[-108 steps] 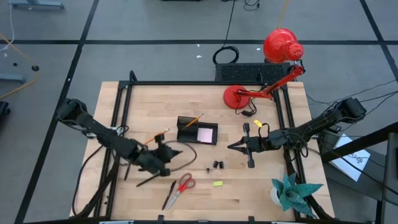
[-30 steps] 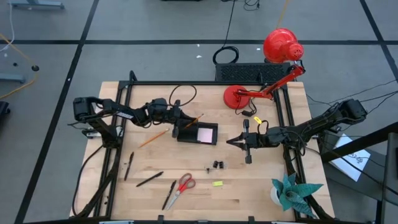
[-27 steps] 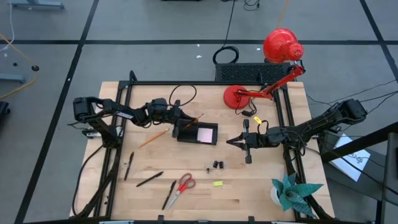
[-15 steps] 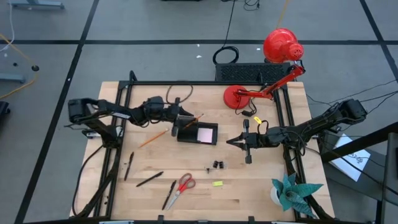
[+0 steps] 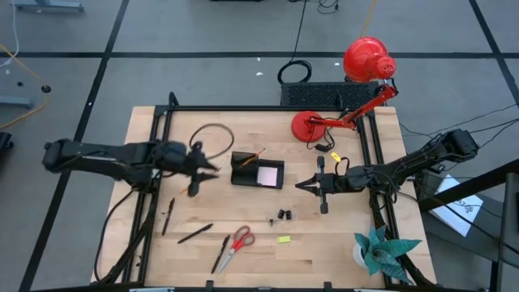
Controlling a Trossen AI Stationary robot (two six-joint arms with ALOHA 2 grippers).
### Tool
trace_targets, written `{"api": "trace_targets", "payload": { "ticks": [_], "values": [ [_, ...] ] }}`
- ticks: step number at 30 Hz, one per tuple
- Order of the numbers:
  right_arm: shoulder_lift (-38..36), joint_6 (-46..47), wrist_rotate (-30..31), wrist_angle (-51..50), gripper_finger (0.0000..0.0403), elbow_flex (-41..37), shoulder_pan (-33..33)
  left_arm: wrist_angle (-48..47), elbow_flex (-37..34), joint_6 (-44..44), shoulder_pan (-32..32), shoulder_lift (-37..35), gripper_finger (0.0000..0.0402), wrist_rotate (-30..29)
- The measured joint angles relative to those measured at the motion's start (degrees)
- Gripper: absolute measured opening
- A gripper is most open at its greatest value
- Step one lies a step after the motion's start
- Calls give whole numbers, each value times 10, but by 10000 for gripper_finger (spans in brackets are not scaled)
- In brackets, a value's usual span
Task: Pick and place office supplies into organizer
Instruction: Put the black pen into the black desk organizer
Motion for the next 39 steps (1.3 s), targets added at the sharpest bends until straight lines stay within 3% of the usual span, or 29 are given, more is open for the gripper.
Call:
{"api": "trace_targets", "payload": {
  "ticks": [5, 10, 14, 19, 25, 32, 39],
  "values": [
    [0, 4, 0, 0, 4, 0, 0, -117, 0, -144, -128, -9, 94, -78],
    [0, 4, 0, 0, 4, 0, 0, -198, 0, -319, -235, 38, 98, -155],
    [0, 4, 0, -2, 4, 0, 0, -191, 0, -420, -300, 103, 123, -158],
    [0, 3, 0, -4, 4, 0, 0, -157, 0, -486, -365, 195, 154, -104],
    [0, 3, 0, -4, 4, 0, 0, -112, 0, -539, -403, 276, 189, -93],
    [0, 3, 0, -4, 4, 0, 0, -55, 0, -553, -411, 310, 226, -48],
    [0, 2, 0, -4, 4, 0, 0, -32, 1, -552, -411, 356, 222, -62]
  ]
}}
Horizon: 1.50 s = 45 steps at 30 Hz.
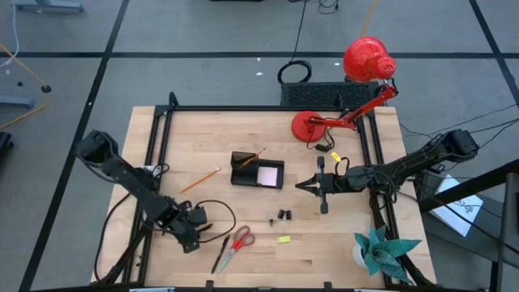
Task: Pick and place office supplies into organizer
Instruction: Put the black pen into the black desk organizer
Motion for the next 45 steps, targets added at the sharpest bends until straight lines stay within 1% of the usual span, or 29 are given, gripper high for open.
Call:
{"api": "trace_targets", "payload": {
  "ticks": [4, 7, 16, 20, 24, 26, 27, 30, 32, 34, 37, 41, 43, 45],
  "values": [
    [0, 0, 0, 0, 4, 0, 0, -4, 4, 1, -1, 37, 200, -9],
    [0, 1, 0, 0, 4, 0, 0, 0, 5, -4, -2, 47, 181, -20],
    [0, 2, 0, 0, 4, 0, 0, 5, 0, 6, -36, 53, 113, -98],
    [0, 2, 0, 0, 4, 0, 0, 3, -1, 5, -43, 54, 80, -115],
    [0, 2, 0, 0, 4, 0, 0, 8, -1, 12, -43, 55, 37, -117],
    [0, 2, 0, 0, 4, 0, 0, 24, -2, 40, -43, 55, 16, -122],
    [0, 2, 0, 0, 4, 0, 0, 37, -3, 55, -43, 55, 12, -127],
    [0, 2, 0, 0, 4, 0, 0, 86, -4, 98, -39, 57, 22, -139],
    [0, 2, 0, 0, 4, 0, 0, 116, -5, 136, -34, 57, 34, -146],
    [0, 2, 0, 0, 4, 0, 0, 149, -6, 176, -29, 52, 37, -153],
    [0, 2, 0, 0, 4, 0, 0, 193, -5, 250, -12, 27, 30, -193],
    [0, 7, 0, 2, 4, 0, 0, 218, -4, 362, 20, -26, 15, -264],
    [0, 8, 0, 5, 4, 0, 0, 236, -4, 435, 39, -59, 15, -314],
    [0, 8, 0, 5, 4, 0, 0, 277, -4, 522, 61, -87, 23, -348]
  ]
}}
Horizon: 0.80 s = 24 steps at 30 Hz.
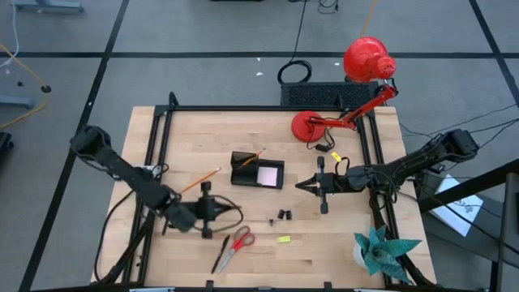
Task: Pick and place office supplies into organizer
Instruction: Put the black pen into the black desk organizer
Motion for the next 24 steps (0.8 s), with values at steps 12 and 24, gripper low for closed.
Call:
{"api": "trace_targets", "payload": {
  "ticks": [12, 24],
  "values": [
    [0, -1, 0, 4, 4, 0, 0, 221, 2, 321, 220, -69, 22, 229],
    [0, 6, 0, -1, 4, 0, 0, 492, -85, 259, 448, -5, 25, 573]
  ]
}}
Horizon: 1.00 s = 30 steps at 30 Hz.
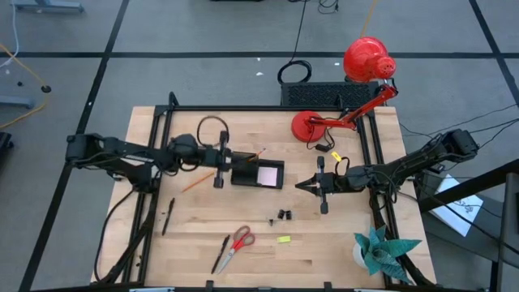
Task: Pick and place office supplies into organizer
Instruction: Put the black pen into the black desk organizer
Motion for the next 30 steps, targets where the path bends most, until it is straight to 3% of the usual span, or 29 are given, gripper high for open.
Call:
{"api": "trace_targets", "payload": {
  "ticks": [7, 19, 30],
  "values": [
    [0, -2, 1, 4, 4, 0, -1, 56, -23, -59, 59, 60, 26, 31],
    [0, -3, 2, 14, 4, 0, -1, 106, -15, -86, 77, 188, 26, -12],
    [0, -2, 1, 11, 4, 0, -1, 82, -15, -86, 78, 204, 26, -26]
  ]
}}
